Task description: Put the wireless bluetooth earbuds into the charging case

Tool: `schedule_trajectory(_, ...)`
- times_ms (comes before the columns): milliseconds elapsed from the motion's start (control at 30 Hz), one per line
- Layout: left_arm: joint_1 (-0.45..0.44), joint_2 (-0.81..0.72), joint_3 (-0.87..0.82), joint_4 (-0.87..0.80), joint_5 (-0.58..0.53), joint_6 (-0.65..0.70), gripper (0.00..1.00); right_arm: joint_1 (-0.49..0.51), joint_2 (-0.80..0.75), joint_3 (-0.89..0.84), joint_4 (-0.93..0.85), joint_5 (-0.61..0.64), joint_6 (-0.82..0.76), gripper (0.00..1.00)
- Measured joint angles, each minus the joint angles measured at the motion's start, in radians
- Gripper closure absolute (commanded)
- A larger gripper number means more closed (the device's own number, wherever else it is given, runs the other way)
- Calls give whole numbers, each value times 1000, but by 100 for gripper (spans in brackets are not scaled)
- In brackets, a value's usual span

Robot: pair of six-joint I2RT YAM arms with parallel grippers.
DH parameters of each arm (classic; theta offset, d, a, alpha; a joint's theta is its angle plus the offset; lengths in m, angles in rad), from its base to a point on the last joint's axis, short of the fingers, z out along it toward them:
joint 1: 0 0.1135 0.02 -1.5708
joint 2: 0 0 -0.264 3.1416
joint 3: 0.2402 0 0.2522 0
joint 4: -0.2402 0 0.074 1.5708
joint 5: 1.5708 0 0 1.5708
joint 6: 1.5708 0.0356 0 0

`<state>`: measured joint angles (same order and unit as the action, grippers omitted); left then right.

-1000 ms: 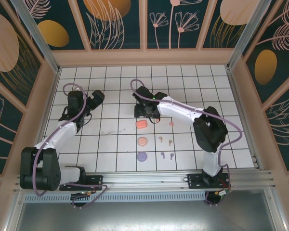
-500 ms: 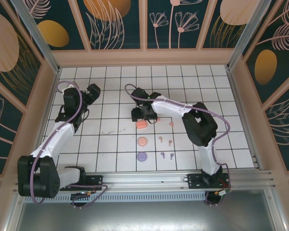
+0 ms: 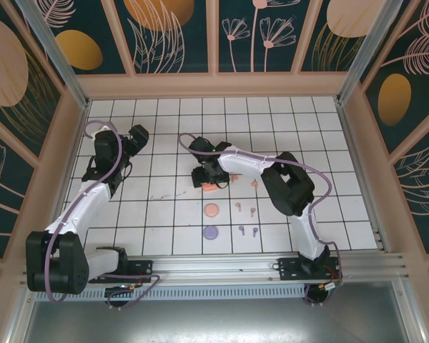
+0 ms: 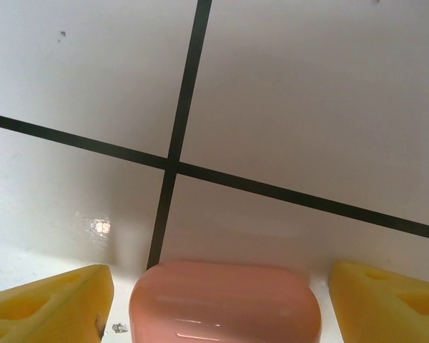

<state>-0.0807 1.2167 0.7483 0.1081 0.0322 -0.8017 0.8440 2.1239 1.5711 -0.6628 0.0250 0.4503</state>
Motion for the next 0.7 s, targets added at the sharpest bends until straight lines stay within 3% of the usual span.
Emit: schedule_trajectory(700, 0, 1, 0, 0, -16, 0, 1, 27, 13, 7, -20, 58, 27, 30)
